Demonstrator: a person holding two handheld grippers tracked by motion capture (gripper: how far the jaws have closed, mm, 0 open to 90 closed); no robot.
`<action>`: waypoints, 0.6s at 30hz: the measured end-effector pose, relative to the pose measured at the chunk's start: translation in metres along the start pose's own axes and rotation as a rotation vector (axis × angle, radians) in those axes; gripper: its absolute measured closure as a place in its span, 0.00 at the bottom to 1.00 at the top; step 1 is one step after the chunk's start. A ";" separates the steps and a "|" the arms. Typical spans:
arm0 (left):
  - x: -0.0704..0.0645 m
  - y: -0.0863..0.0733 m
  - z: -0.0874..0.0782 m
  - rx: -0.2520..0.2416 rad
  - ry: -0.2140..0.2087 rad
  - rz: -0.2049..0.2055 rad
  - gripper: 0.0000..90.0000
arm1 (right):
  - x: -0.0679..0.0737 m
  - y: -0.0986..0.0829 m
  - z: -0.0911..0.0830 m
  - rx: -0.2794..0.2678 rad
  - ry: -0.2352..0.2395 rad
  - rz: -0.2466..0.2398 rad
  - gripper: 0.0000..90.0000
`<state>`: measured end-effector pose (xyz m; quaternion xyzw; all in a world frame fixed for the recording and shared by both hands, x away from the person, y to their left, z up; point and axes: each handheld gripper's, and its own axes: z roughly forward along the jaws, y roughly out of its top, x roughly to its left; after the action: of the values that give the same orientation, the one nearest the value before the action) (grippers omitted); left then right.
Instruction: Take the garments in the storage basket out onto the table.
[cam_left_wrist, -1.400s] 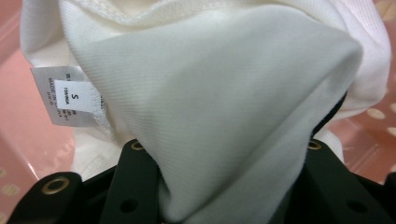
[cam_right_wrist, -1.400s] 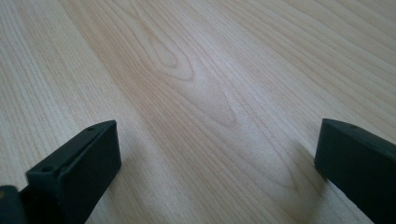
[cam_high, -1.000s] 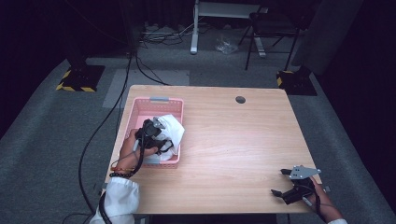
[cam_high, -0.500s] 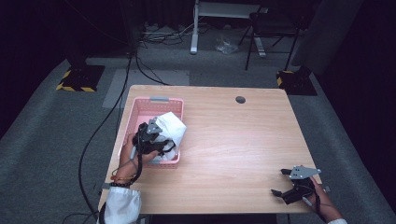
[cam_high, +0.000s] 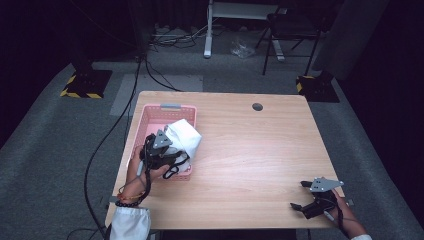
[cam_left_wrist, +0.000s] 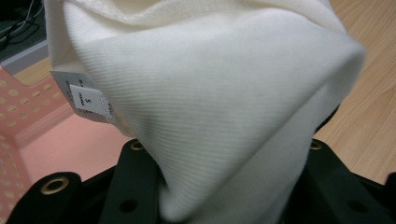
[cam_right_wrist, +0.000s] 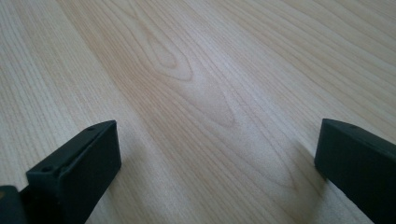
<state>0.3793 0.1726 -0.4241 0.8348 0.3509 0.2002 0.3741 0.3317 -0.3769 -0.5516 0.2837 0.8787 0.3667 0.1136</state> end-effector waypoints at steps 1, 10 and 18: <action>-0.001 0.000 -0.001 0.002 0.002 0.005 0.66 | 0.000 0.000 0.000 0.000 -0.001 0.000 0.01; -0.007 0.005 -0.006 -0.032 0.007 0.010 0.66 | 0.000 0.000 0.000 0.000 0.001 -0.001 0.01; -0.022 0.014 -0.004 -0.065 -0.018 0.037 0.66 | 0.000 0.000 0.000 0.000 0.001 -0.001 0.01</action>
<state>0.3686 0.1515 -0.4123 0.8304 0.3251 0.2108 0.4004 0.3316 -0.3770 -0.5516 0.2829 0.8790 0.3667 0.1133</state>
